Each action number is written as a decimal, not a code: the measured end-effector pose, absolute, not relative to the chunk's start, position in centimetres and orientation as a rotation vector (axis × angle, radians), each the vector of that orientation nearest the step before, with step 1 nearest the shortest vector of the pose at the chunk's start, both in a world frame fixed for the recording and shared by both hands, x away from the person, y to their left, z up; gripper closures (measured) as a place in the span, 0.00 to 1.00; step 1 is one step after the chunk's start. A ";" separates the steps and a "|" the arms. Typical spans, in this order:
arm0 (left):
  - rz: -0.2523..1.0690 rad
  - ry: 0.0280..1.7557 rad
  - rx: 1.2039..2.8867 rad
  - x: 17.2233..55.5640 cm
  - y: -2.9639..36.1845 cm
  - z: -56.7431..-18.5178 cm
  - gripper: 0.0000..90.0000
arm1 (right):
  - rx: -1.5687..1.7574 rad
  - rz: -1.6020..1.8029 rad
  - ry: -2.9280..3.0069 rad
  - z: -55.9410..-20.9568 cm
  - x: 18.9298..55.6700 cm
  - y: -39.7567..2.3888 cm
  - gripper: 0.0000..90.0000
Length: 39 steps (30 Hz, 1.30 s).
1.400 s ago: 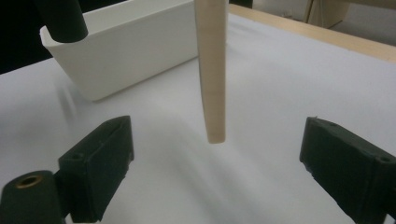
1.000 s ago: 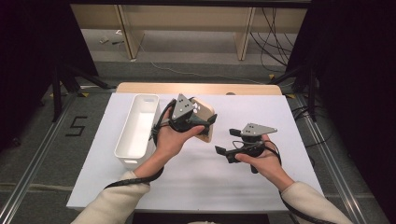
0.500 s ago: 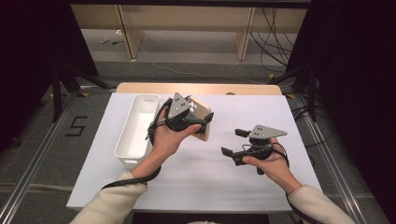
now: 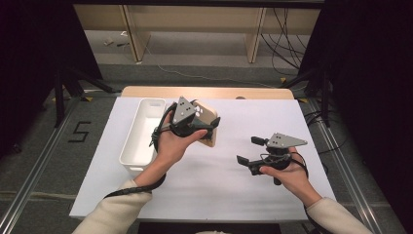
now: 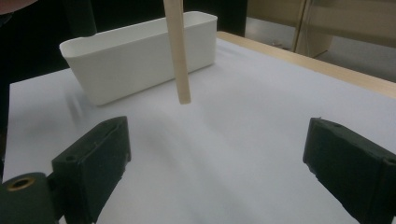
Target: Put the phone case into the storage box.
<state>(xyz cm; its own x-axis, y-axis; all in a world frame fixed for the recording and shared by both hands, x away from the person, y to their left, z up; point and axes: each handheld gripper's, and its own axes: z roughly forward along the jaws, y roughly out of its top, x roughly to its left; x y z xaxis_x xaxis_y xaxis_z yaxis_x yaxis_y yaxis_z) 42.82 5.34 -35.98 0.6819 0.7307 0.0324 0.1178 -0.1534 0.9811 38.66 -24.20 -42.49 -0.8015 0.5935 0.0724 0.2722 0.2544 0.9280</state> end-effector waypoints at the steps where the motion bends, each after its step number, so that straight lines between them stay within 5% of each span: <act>1: 0.623 0.699 1.664 42.8 5.4 -36.0 0.10 | 0.803 1.561 2.237 -42.5 38.6 -24.3 0.10; 39: 0.709 0.764 1.633 42.7 8.1 -34.7 0.11 | 0.834 1.551 2.214 -42.9 37.7 -25.8 0.10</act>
<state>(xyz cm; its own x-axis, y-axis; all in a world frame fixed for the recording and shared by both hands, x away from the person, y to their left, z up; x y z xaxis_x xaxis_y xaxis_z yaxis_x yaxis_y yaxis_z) 42.71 8.08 -34.66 0.6070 0.7931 0.0505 0.1099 -0.1467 0.9831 37.67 -25.84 -42.88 -0.7818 0.6190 0.0749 0.2817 0.2435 0.9281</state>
